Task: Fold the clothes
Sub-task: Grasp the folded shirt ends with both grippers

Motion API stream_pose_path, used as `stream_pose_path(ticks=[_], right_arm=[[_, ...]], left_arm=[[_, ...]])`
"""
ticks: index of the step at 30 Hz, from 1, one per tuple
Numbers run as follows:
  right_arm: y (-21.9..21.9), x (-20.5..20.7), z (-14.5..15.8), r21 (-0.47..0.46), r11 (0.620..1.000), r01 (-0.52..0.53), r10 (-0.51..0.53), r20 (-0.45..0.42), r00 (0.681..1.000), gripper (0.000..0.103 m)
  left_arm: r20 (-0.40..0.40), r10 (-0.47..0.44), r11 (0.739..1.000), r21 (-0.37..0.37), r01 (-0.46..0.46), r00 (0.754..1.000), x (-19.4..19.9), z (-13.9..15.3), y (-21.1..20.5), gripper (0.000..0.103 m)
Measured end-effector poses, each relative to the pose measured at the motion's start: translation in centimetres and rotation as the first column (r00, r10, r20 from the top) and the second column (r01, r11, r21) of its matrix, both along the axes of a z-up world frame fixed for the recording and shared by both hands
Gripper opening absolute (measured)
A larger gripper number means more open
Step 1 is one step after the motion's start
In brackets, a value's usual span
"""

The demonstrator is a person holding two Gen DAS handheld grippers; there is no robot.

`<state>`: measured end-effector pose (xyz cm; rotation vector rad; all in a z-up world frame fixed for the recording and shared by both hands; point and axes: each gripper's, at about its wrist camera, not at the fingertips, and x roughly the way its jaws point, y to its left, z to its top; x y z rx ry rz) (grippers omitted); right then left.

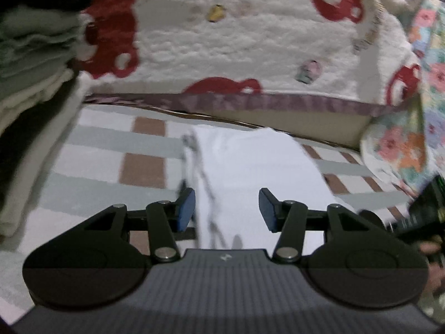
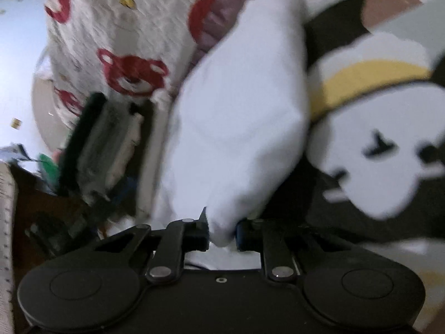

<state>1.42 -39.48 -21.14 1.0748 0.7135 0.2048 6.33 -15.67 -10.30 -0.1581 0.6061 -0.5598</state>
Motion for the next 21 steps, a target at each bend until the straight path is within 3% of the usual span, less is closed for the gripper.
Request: stream_pose_path(ticks=[5,10,13,17,20,21], right_arm=[[-0.8,1.7,3.2,-0.028,1.0,-0.003,0.005,0.083,0.997,0.017],[-1.7,2.3,5.2,-0.041,0.999,-0.004,0.009,0.122,0.993,0.016],[-1.9,2.2,5.5,-0.041,0.999,-0.007,0.012,0.132,0.991,0.016],[-2.0,1.3,5.0,-0.013,1.0,-0.004,0.005,0.136,0.991,0.016],[-2.1,0.9,4.8,0.019,1.0,0.008,-0.011,0.141,0.99,0.016],[-2.2,0.9,4.9,0.024,1.0,0.01,-0.014,0.141,0.99,0.016]], left_arm=[[0.058,-0.189,0.981,0.051,0.186,0.98,-1.8,0.7,-2.7,0.052],[0.049,-0.327,0.943,0.076,0.323,0.944,-2.8,0.7,-4.0,0.057],[0.046,-0.338,0.93,0.165,0.327,0.94,-3.3,0.2,-4.7,0.061],[0.046,-0.274,0.94,0.225,0.257,0.961,-3.1,-0.7,-4.7,0.061],[0.072,-0.254,0.922,0.319,0.219,0.964,-3.1,-1.2,-5.2,0.065],[0.059,-0.256,0.905,0.367,0.217,0.965,-3.2,-1.3,-5.7,0.065]])
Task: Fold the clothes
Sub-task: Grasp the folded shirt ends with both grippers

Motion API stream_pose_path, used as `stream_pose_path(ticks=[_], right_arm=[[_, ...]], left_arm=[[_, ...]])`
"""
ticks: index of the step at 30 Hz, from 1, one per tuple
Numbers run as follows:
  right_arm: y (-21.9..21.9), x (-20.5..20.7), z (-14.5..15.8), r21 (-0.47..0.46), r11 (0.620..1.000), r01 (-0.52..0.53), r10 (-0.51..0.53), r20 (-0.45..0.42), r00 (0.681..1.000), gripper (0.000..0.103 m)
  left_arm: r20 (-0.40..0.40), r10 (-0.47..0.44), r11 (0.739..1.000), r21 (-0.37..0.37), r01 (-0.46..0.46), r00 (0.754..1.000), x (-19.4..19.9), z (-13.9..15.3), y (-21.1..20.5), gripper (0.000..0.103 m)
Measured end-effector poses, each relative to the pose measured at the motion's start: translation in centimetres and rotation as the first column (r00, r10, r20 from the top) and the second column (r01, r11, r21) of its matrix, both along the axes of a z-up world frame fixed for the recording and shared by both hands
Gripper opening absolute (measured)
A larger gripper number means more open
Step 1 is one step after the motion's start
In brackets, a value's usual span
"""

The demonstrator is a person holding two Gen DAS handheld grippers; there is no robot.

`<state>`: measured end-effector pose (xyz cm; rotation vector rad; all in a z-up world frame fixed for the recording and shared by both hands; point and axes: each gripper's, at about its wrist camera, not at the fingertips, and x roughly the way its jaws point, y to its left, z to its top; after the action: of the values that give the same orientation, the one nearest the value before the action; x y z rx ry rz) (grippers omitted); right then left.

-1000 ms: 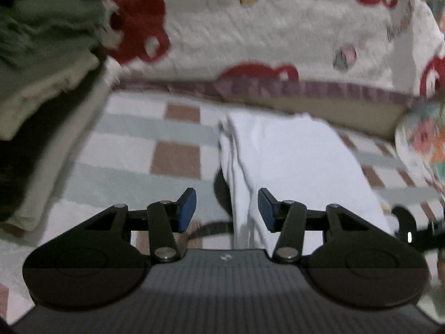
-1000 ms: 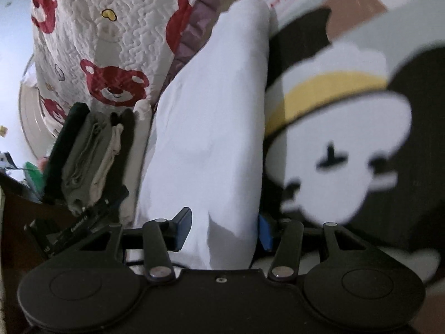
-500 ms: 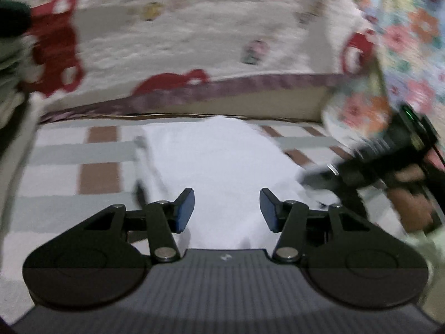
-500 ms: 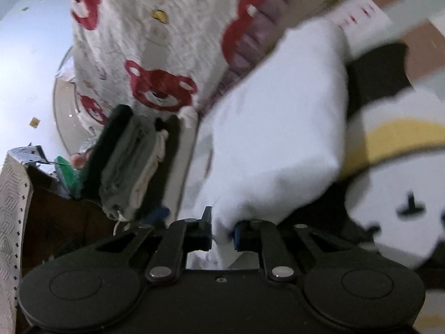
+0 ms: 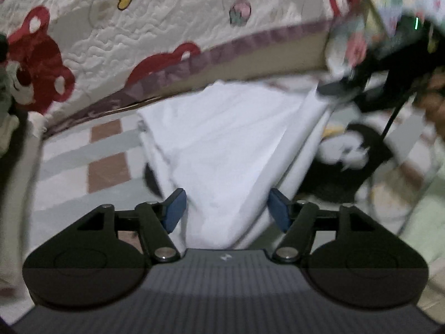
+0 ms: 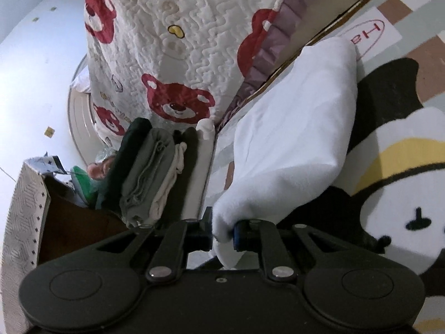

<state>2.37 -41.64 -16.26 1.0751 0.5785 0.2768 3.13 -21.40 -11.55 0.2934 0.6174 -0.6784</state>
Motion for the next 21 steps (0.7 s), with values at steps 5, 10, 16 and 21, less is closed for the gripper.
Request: stream_pose_path(ticks=[5,10,16,21], right_arm=[[0.2,0.5,1.3,-0.013,1.0,-0.007,0.007,0.041,0.999,0.016],[-0.1,1.0,2.2,-0.025,1.0,-0.004,0.006,0.059,0.998,0.016],[0.2,0.9,2.6,-0.067,0.998,-0.021,0.025,0.06,0.998,0.016],[0.3,0.4,2.3,-0.065,0.998,-0.026,0.03,0.055,0.998,0.016]], left_arm=[[-0.077,0.05,0.997,0.058,-0.046,0.996,0.0,1.1,-0.9,0.065],[0.019,-0.06,0.981,0.185,0.056,0.998,-2.2,0.7,-2.4,0.067],[0.242,-0.149,0.932,0.357,0.055,0.959,-4.6,-0.8,-5.5,0.067],[0.262,-0.025,0.959,0.28,-0.051,0.965,-1.6,-2.1,-4.7,0.065]])
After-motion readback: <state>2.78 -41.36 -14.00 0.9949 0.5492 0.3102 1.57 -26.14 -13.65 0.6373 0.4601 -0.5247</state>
